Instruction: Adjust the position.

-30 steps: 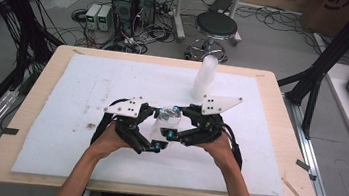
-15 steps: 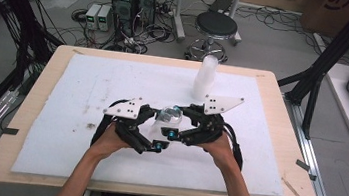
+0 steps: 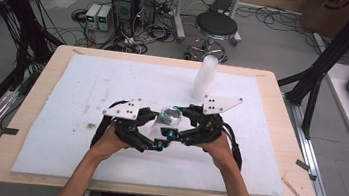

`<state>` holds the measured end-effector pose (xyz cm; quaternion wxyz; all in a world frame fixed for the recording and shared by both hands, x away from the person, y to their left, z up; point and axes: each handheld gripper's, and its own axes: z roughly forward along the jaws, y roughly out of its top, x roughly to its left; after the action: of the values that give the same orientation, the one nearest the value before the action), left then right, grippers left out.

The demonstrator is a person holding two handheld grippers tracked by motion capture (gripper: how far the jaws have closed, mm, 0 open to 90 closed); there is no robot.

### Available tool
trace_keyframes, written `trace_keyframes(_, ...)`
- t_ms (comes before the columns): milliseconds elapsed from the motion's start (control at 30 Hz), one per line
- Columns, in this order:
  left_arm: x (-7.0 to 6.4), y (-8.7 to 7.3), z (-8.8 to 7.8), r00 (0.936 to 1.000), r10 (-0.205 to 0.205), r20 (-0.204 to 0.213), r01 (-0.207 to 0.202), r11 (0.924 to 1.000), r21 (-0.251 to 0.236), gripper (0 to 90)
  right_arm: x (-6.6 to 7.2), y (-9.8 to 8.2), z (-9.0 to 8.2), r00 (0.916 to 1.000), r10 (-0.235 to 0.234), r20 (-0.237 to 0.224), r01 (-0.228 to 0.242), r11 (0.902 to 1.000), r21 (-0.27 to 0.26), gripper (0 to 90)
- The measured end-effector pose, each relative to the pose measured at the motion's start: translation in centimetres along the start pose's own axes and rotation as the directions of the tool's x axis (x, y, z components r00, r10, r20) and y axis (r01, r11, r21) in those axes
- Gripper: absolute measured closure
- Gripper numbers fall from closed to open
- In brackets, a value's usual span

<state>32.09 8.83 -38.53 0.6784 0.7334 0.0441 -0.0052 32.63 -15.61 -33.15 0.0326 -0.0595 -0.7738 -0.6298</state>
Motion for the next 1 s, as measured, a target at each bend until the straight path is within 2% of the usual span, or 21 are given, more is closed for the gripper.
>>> trace_keyframes(267, 0.0, 0.0, 0.0, 1.0000, -0.008, -0.002, 0.008, 0.9999, 0.008, 31.1, -0.1, -0.1, 0.0, 1.0000, 0.002, -0.001, -0.002, 1.0000, 0.000, 39.3)
trace_keyframes(333, 0.0, 0.0, 0.0, 1.0000, -0.007, -0.001, 0.007, 0.9999, 0.008, 31.2, -0.1, -0.1, 0.0, 1.0000, 0.006, -0.002, -0.006, 1.0000, 0.002, 34.5)
trace_keyframes(433, 0.0, 0.0, 0.0, 1.0000, -0.006, -0.002, 0.006, 1.0000, 0.007, 31.7, -0.1, -0.1, 0.3, 0.9998, 0.006, 0.020, -0.007, 0.9996, 0.028, 18.6)
trace_keyframes(533, 0.0, 0.0, 0.0, 1.0000, -0.008, -0.001, 0.008, 0.9999, 0.011, 31.8, -0.1, -0.1, 0.4, 0.9997, 0.009, 0.021, -0.010, 0.9994, 0.032, 15.3)
trace_keyframes(733, 0.0, 0.0, -0.2, 1.0000, 0.000, -0.007, 0.000, 0.9998, 0.021, 32.2, -0.2, -0.1, 0.2, 0.9996, 0.016, 0.023, -0.017, 0.9992, 0.037, 14.2)
trace_keyframes(800, -0.1, 0.2, -0.5, 0.9999, 0.003, -0.013, -0.002, 0.9984, 0.056, 32.3, -0.2, -0.1, 0.0, 0.9995, 0.014, 0.030, -0.015, 0.9991, 0.040, 14.1)
trace_keyframes(833, -0.1, 0.4, -0.7, 0.9997, 0.007, -0.021, -0.006, 0.9959, 0.090, 32.3, -0.1, 0.0, -0.2, 0.9995, 0.014, 0.029, -0.016, 0.9987, 0.049, 14.1)
trace_keyframes(867, -0.1, 0.6, -0.9, 0.9995, 0.014, -0.029, -0.010, 0.9915, 0.129, 32.3, -0.1, 0.0, -0.3, 0.9993, 0.005, 0.038, -0.008, 0.9979, 0.064, 14.0)
trace_keyframes(967, -0.1, 1.4, -1.3, 0.9996, 0.022, -0.020, -0.017, 0.9767, 0.214, 32.2, 0.1, 0.3, -0.6, 0.9988, -0.016, 0.047, 0.011, 0.9938, 0.111, 14.0)
trace_keyframes(1000, -0.1, 1.6, -1.4, 0.9995, 0.027, -0.018, -0.022, 0.9676, 0.251, 32.2, 0.1, 0.4, -0.7, 0.9987, -0.020, 0.046, 0.014, 0.9923, 0.123, 14.0)
